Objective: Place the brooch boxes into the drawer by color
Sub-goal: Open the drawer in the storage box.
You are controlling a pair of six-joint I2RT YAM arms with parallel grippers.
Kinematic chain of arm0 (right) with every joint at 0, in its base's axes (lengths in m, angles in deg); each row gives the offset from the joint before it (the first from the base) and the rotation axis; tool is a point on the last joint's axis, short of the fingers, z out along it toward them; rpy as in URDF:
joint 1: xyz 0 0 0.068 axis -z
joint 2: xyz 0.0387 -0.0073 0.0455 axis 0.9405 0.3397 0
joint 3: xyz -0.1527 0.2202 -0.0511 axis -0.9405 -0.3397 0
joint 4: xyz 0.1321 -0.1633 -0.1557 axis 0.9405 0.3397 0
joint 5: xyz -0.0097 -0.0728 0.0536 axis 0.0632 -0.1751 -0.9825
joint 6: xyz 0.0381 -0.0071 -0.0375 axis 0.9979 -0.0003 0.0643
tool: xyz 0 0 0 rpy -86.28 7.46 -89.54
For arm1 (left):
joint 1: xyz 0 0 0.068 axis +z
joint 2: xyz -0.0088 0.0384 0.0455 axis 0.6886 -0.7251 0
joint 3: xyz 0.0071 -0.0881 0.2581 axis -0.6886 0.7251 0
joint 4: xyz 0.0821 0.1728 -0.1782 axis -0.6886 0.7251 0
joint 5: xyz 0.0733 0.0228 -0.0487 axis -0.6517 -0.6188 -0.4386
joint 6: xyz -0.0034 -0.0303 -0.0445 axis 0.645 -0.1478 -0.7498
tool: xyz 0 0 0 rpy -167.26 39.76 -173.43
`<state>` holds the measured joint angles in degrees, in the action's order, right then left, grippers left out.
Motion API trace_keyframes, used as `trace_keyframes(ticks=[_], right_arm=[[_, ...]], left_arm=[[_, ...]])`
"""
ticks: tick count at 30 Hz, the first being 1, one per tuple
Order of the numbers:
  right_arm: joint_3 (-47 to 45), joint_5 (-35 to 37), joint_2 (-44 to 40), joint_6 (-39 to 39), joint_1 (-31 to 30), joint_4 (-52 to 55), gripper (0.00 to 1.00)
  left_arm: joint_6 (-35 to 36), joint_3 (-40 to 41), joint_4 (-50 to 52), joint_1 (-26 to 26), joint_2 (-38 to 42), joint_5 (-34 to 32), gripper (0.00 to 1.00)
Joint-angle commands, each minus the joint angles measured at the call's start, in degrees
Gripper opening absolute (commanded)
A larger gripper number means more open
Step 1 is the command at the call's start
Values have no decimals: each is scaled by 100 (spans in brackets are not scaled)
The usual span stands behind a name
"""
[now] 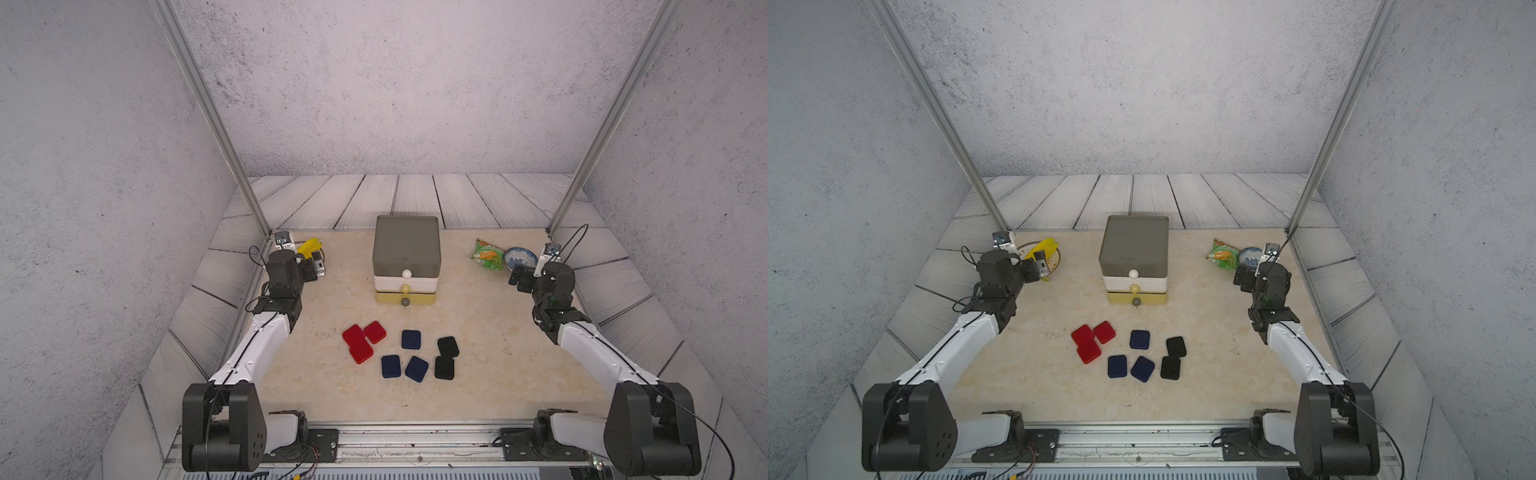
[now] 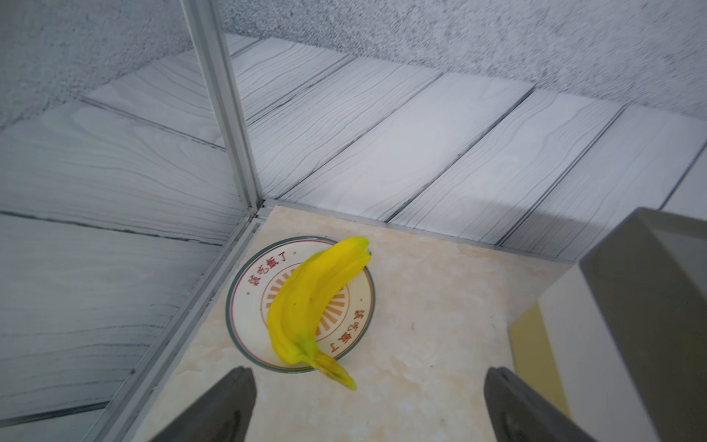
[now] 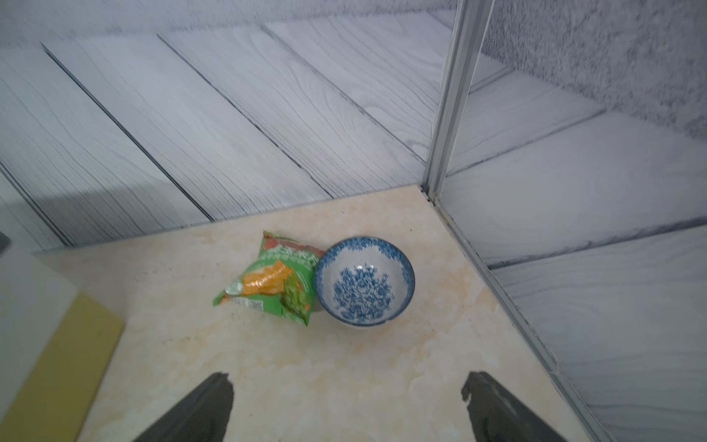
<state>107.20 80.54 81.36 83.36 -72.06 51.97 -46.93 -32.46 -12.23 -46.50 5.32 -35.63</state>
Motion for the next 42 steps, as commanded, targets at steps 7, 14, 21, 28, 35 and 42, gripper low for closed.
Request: trace_keyframes(ticks=[7, 14, 21, 28, 35, 42], right_arm=[[822, -209, -488, 734, -1534, 2520, 100], [1367, -1165, 17, 2234, -2303, 2644, 97], [1814, -1973, 925, 3214, -2721, 2182, 88], [2342, -2309, 1622, 3751, -3137, 1795, 80], [2772, -2512, 2185, 4032, -3339, 1626, 69], [3041, -2282, 2454, 4039, -3527, 1723, 69]], left_arm=[[20, -892, 2068, -462, 259, 498, 100], [71, -814, 2130, -519, 205, 727, 99], [117, -841, 2251, -525, 241, 644, 99], [91, -760, 2270, -528, 233, 623, 99], [82, -736, 2291, -533, 250, 622, 99], [82, -727, 2290, -530, 235, 650, 99]])
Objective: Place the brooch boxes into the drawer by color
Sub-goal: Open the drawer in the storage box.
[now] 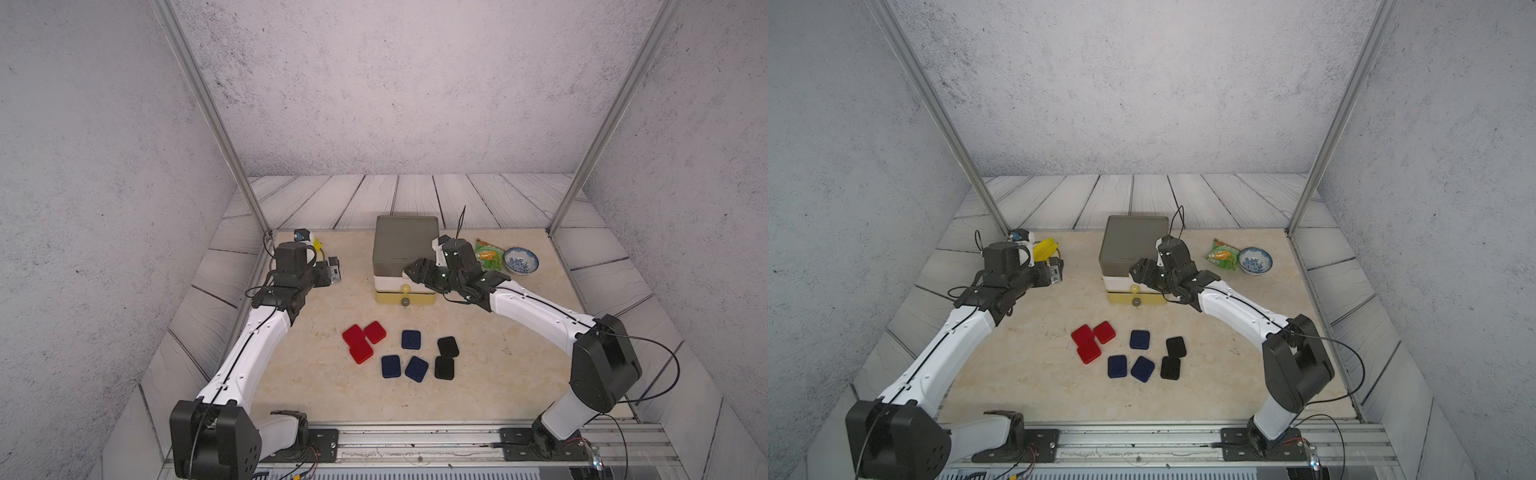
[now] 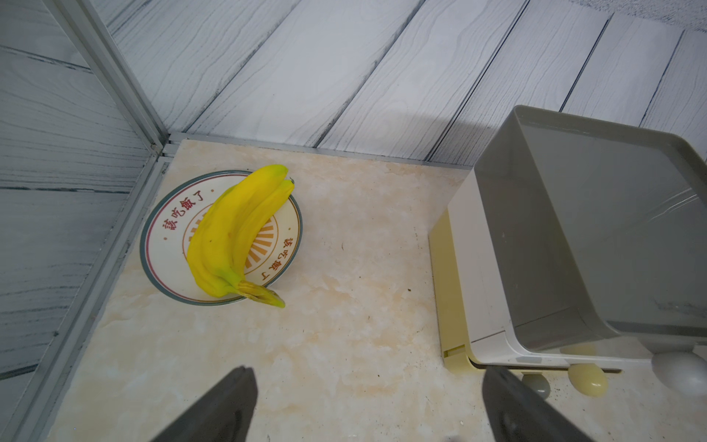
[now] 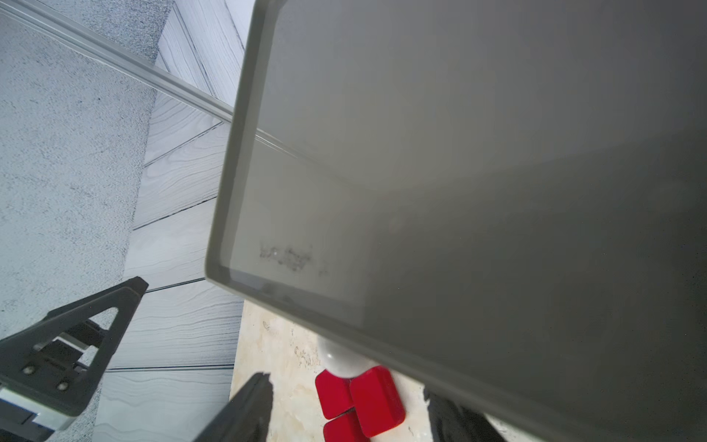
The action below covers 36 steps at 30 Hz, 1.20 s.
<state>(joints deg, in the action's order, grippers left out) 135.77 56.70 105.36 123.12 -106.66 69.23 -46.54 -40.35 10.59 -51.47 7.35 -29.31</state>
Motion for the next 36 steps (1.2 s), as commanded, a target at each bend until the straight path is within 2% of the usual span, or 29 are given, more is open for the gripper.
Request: trace_keyframes(ticks=[1, 16, 26, 34, 36], right_arm=[[204, 143, 91, 61, -75, -4, 69], [364, 674, 432, 109, -202, -66, 55], [600, 712, 703, 230, -225, -120, 49], [647, 774, 771, 259, -233, -118, 23], [630, 773, 746, 242, -254, -111, 21]], left_arm=[[34, 70, 12, -32, 32, 17, 99], [34, 46, 67, -32, -6, 2, 99], [34, 26, 109, -34, -41, -7, 99], [43, 7, 119, -32, -41, -23, 99], [43, -4, 130, -27, -46, -34, 99]])
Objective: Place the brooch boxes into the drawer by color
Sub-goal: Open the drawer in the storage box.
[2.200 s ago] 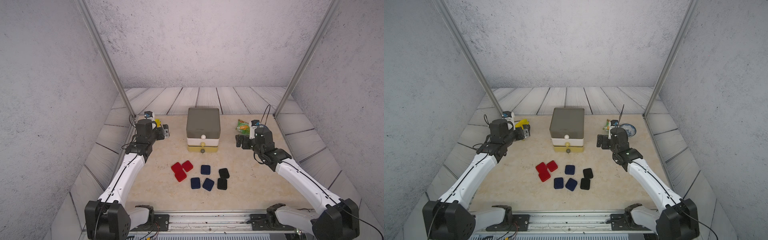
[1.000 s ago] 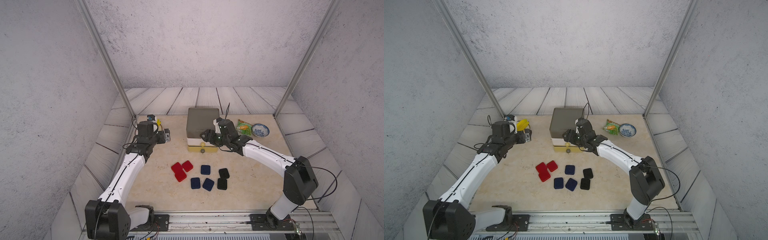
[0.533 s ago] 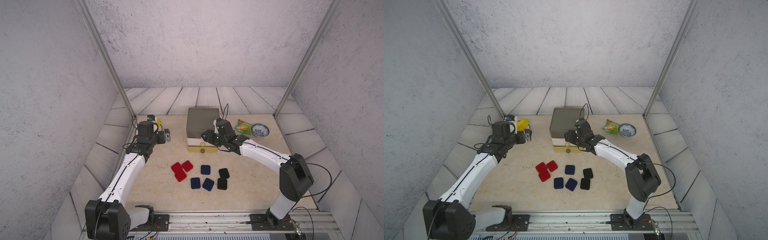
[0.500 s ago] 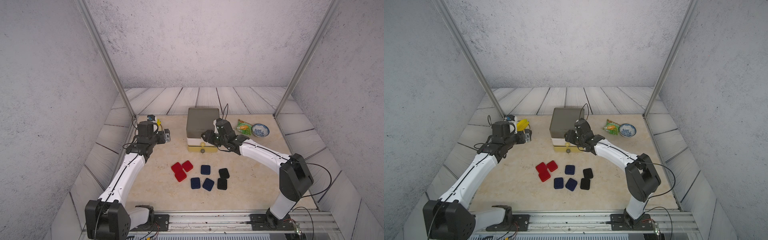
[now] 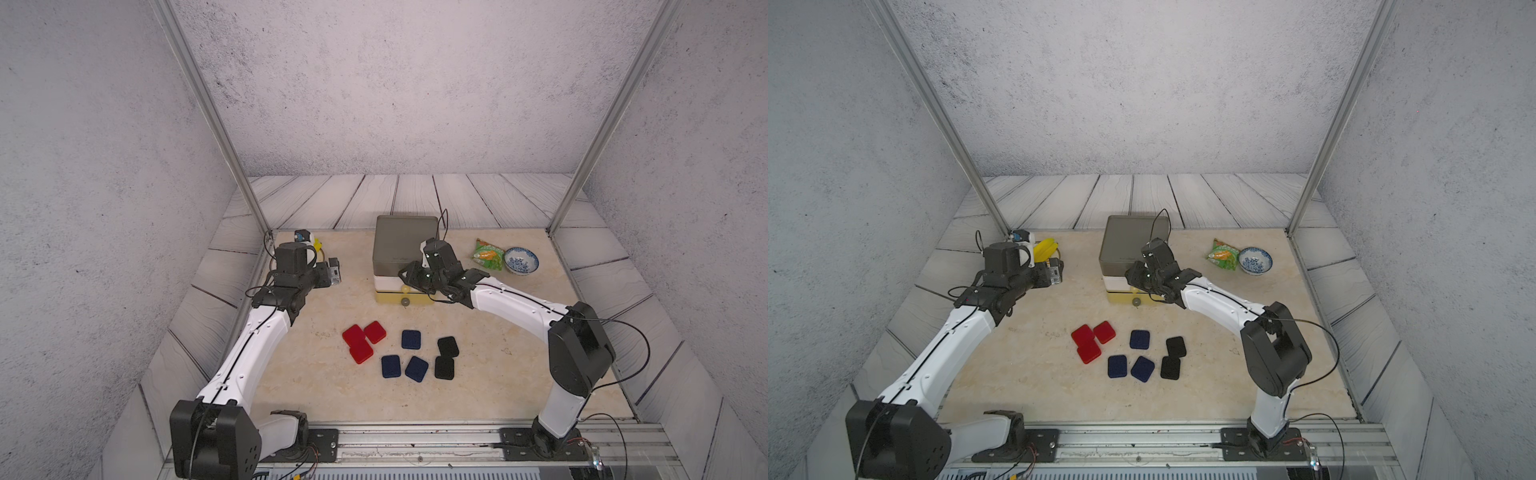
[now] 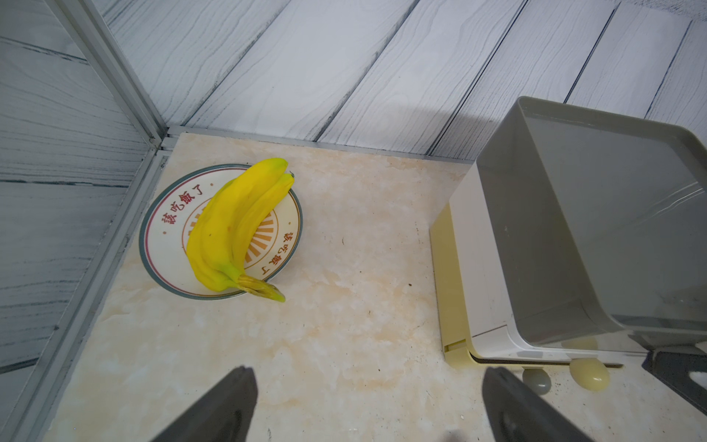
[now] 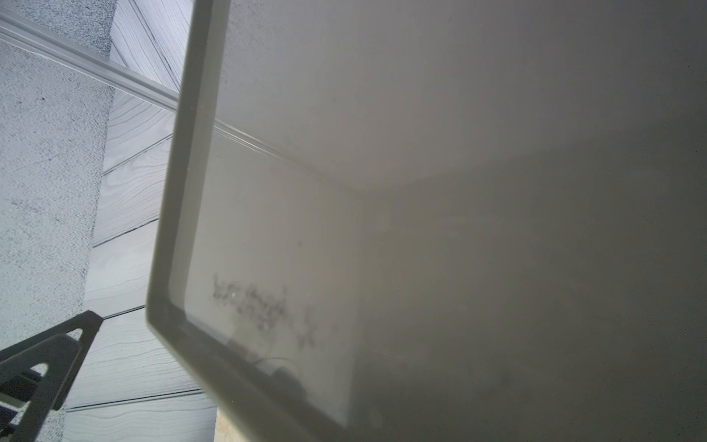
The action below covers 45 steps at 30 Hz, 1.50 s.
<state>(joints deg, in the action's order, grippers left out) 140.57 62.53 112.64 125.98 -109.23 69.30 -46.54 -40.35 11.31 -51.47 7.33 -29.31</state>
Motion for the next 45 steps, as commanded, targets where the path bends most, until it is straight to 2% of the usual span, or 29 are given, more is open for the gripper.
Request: trace_keyframes(ticks=[1, 14, 34, 45], right_arm=[[140, 191, -2, -60, -10, -99, 20], [-473, 252, -580, -79, -264, -46, 18], [-1560, 428, -1505, 159, -1011, 147, 18], [-1728, 480, -1736, 209, -1228, 292, 21]], left_arm=[[43, -6, 56, -32, -38, -36, 99], [-18, 9, 83, -33, -77, -30, 99], [-54, -4, 143, -32, -60, 8, 99], [-54, -8, 159, -32, -47, 90, 99]])
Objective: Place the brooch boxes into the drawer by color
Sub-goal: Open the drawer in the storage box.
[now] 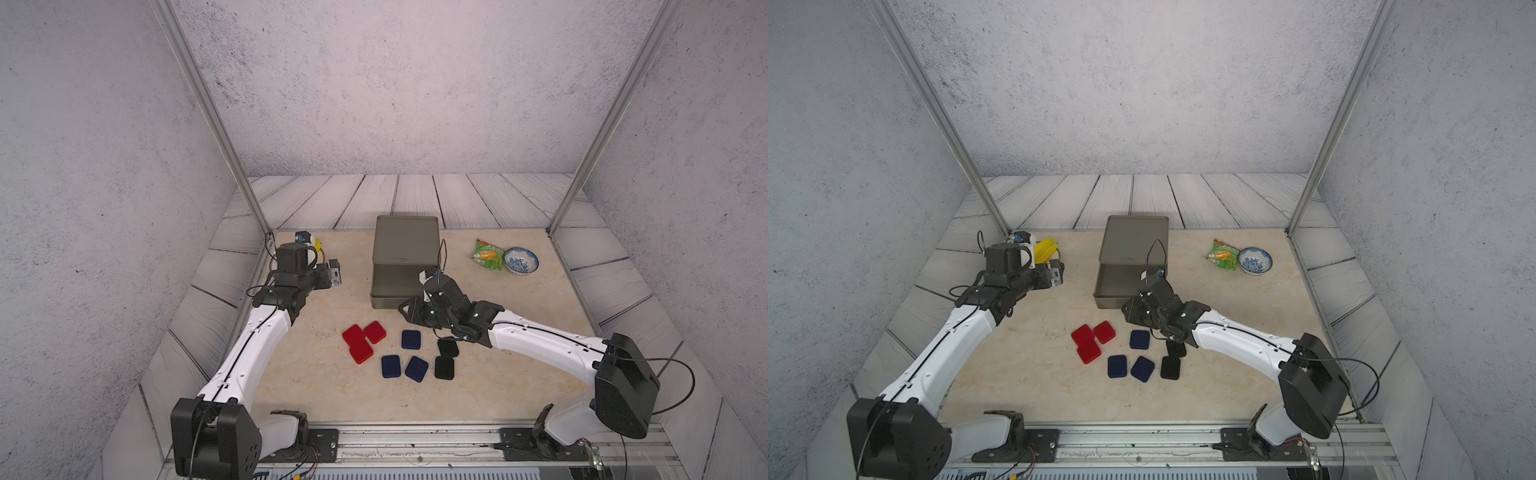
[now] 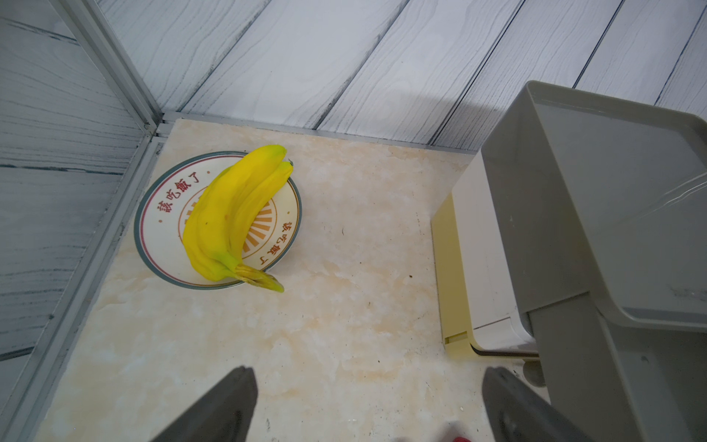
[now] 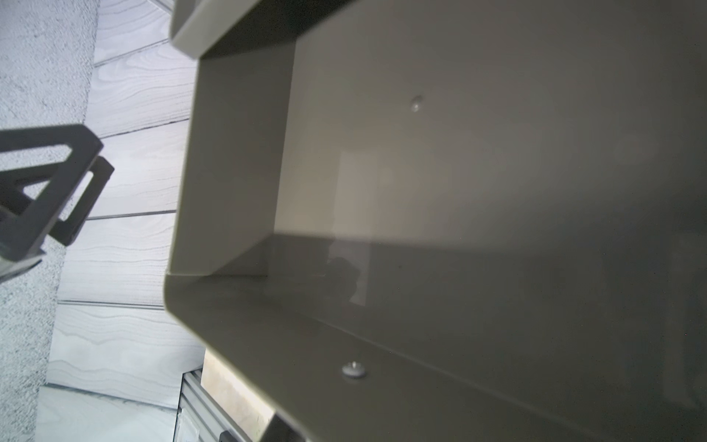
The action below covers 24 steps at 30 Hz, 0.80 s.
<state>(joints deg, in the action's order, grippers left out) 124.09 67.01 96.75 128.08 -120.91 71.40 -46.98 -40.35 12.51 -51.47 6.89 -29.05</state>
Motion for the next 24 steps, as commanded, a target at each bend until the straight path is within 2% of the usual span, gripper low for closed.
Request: trace_keyframes(ticks=[1, 4, 6, 9, 15, 19, 24], right_arm=[[-100, 41, -155, 6, -59, 86, 21], [-129, 94, -165, -17, -57, 76, 29], [-106, 103, -160, -85, -58, 103, 44], [-46, 112, -182, -196, -63, 215, 62], [-11, 171, -470, -493, -65, 410, 71], [47, 437, -930, -899, -121, 1022, 78], [-472, 1495, -1967, -1353, -160, 2039, 79]], left_arm=[[-10, -8, 44, -36, 4, 69, 98], [-10, -8, 41, -34, 12, 86, 99], [-10, -16, 32, -32, 14, 105, 98], [-15, -20, 28, -37, 13, 151, 99], [-10, -30, 5, -34, 10, 216, 99], [12, -76, 24, -32, 47, 263, 99], [25, -101, -1, -32, 79, 348, 98]])
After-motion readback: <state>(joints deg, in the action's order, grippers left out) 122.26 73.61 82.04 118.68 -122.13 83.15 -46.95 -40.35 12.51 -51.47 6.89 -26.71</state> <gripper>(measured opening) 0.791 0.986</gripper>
